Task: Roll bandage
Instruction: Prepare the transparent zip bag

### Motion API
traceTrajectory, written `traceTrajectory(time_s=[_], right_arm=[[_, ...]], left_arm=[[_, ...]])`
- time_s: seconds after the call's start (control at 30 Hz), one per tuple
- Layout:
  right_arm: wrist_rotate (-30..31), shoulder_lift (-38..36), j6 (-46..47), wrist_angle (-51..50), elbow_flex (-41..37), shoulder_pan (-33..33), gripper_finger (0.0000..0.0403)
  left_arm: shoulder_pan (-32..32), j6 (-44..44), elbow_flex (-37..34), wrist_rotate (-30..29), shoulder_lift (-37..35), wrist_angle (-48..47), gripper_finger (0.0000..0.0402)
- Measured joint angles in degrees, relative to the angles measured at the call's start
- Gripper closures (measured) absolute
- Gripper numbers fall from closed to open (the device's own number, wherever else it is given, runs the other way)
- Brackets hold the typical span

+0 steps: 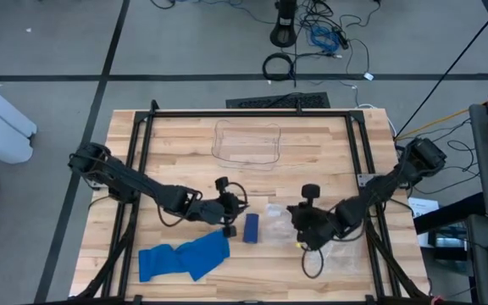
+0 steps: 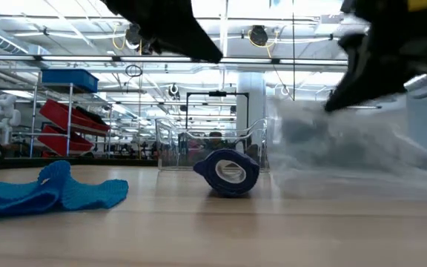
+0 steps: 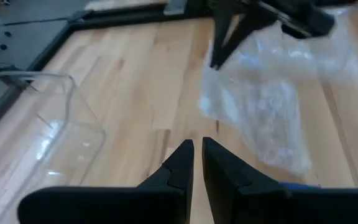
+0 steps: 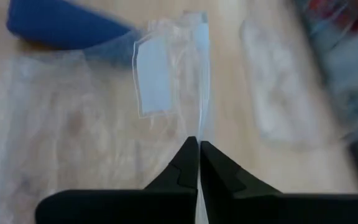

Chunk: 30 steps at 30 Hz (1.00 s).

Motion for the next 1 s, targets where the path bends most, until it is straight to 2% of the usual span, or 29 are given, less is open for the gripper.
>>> traceTrajectory(time_s=[0.13, 0.27, 0.4, 0.53, 0.83, 1.0], right_arm=[[8.58, 1.3, -9.38, 0.39, 2.69, 3.12, 0.0403], [16.08, 5.14, -23.98, 4.2, 4.85, 5.41, 0.0403], [24.35, 11.64, -40.23, 9.04, 7.81, 6.08, 0.0403], [33.61, 18.64, -48.71, 10.17, 12.53, 6.05, 0.0403], [40.45, 28.62, -60.68, 10.13, 22.88, 5.87, 0.0403], [41.32, 29.9, -62.96, 10.06, 25.38, 5.87, 0.0403]], left_arm=[[0.64, -0.06, 0.0, -0.04, -2.4, 3.01, 0.0361], [0.4, 0.01, 0.0, -0.02, -3.43, 8.96, 0.0361], [-0.25, 0.04, 0.0, 0.85, -3.43, 11.11, 0.0361], [-1.35, 0.04, 0.0, 1.04, -2.72, 11.25, 0.0361], [-1.76, 2.63, -0.02, 1.99, 0.17, 13.18, 0.0361], [-1.85, 4.97, -0.02, 4.8, 0.24, 13.8, 0.0361]])
